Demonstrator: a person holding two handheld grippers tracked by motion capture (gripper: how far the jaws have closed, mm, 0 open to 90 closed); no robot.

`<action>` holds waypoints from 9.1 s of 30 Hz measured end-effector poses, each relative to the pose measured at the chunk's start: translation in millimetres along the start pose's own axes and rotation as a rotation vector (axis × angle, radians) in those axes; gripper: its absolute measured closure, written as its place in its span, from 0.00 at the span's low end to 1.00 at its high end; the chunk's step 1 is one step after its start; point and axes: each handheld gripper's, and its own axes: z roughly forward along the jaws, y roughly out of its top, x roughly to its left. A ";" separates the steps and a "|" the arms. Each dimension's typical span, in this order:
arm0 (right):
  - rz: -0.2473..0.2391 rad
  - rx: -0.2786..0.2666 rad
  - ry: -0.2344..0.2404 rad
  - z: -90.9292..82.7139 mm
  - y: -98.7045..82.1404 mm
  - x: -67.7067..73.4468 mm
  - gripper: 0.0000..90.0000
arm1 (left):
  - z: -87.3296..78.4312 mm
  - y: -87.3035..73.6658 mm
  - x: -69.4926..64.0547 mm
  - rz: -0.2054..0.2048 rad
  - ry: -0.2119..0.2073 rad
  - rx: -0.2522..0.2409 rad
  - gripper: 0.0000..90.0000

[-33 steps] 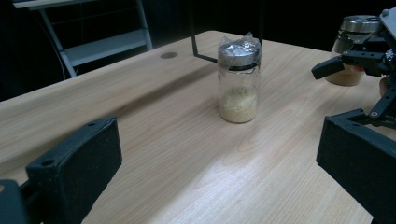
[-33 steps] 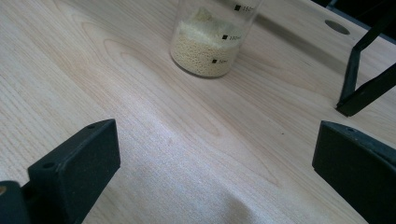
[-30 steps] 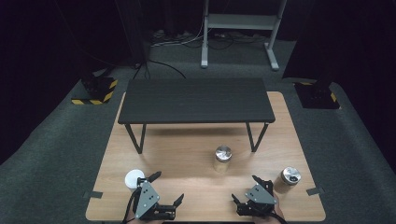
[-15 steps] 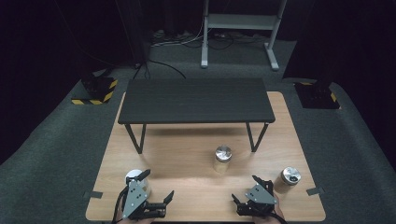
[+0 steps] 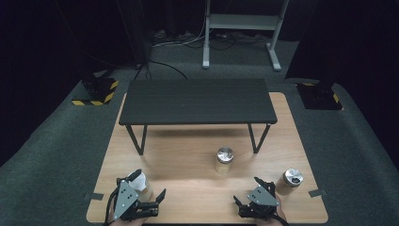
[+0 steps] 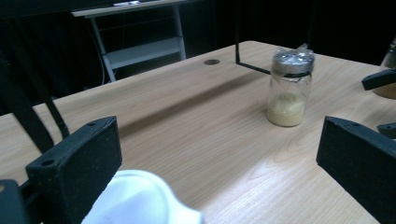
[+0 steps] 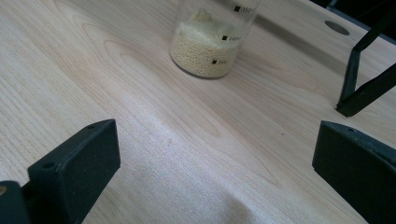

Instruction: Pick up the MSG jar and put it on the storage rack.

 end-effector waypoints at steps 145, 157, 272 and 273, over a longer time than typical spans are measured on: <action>0.021 -0.009 0.016 -0.6 -0.5 -3.0 0.00 | -6.5 -71.2 39.9 -0.097 0.005 -0.033 0.34; 0.021 -0.005 0.018 -0.5 -0.4 -3.0 0.00 | -7.6 -55.0 31.5 -0.090 0.021 -0.046 0.34; 0.052 -0.022 0.025 -1.8 -1.3 -6.3 0.00 | 67.7 150.7 48.8 -0.062 0.036 -0.197 0.34; 0.051 -0.022 0.025 -1.8 -1.3 -6.2 0.00 | 68.2 151.1 48.9 -0.061 0.037 -0.197 0.34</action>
